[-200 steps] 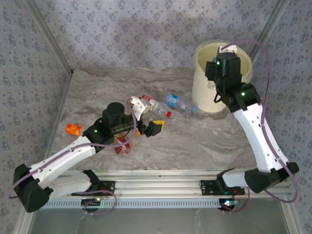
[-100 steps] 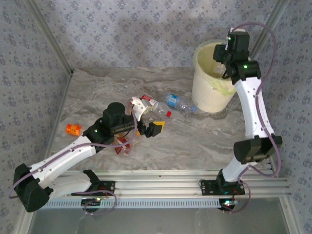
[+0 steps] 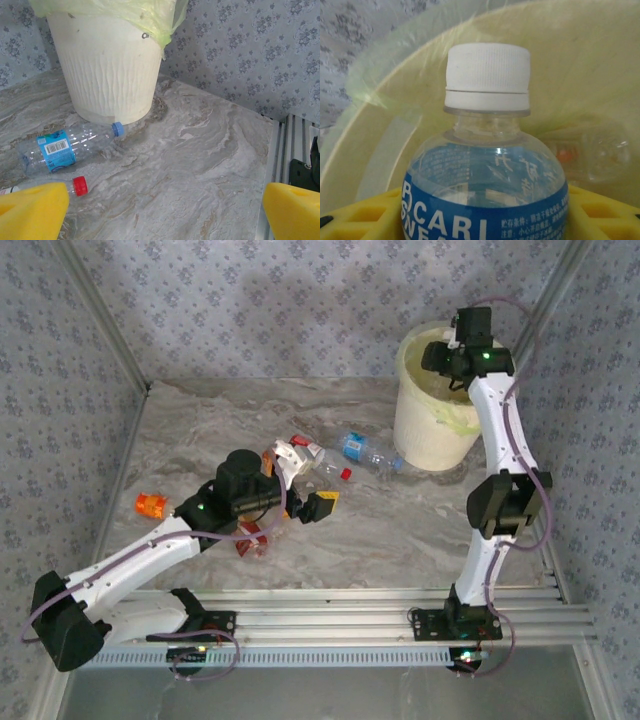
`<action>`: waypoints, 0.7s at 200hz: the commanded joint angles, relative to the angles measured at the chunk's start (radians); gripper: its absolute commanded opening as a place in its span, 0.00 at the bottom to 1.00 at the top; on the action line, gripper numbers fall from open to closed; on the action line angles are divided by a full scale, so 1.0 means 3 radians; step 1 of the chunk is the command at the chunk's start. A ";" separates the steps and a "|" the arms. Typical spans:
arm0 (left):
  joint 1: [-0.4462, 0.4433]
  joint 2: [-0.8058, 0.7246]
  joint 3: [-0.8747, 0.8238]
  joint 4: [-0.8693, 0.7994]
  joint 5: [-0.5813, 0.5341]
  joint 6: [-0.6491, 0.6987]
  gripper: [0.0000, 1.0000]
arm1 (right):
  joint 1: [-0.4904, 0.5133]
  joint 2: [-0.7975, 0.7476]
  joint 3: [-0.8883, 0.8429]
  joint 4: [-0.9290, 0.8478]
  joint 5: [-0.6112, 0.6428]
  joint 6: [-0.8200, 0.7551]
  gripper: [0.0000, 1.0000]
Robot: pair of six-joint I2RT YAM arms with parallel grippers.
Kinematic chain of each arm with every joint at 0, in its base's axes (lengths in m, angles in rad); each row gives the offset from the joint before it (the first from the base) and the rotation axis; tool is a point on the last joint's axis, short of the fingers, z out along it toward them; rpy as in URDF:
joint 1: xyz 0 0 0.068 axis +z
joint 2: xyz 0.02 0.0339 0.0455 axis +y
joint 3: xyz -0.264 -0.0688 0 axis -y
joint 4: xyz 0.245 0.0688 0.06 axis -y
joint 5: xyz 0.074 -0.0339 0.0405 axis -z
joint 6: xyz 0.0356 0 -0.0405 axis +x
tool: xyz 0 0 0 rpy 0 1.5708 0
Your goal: Put the plastic bottles in the bin
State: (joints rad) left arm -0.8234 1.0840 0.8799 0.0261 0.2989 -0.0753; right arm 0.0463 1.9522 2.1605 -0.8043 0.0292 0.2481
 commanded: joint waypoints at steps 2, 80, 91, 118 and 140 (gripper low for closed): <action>0.0009 0.0009 0.0099 0.0020 0.0052 0.0056 1.00 | -0.0003 0.0034 0.0028 -0.0142 -0.0151 0.0096 0.65; 0.0013 -0.0001 0.0106 0.0015 0.0054 0.0057 1.00 | 0.0011 -0.0176 0.0017 -0.0215 -0.0055 0.0095 0.85; 0.0014 -0.0008 0.0109 0.0011 0.0057 0.0059 1.00 | 0.0032 -0.0245 -0.0019 -0.0227 -0.0013 0.0064 0.85; 0.0013 -0.0038 0.0106 0.0000 0.0019 0.0082 1.00 | 0.0090 -0.0546 -0.0251 -0.0147 0.0139 -0.0067 0.86; 0.0011 -0.0059 0.0109 -0.0014 0.0002 0.0104 1.00 | 0.0156 -0.0828 -0.0472 -0.0099 0.0204 -0.0177 0.86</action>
State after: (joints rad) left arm -0.8234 1.0847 0.8803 0.0238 0.2985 -0.0681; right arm 0.0708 1.8229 2.0701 -0.8452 0.0452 0.2493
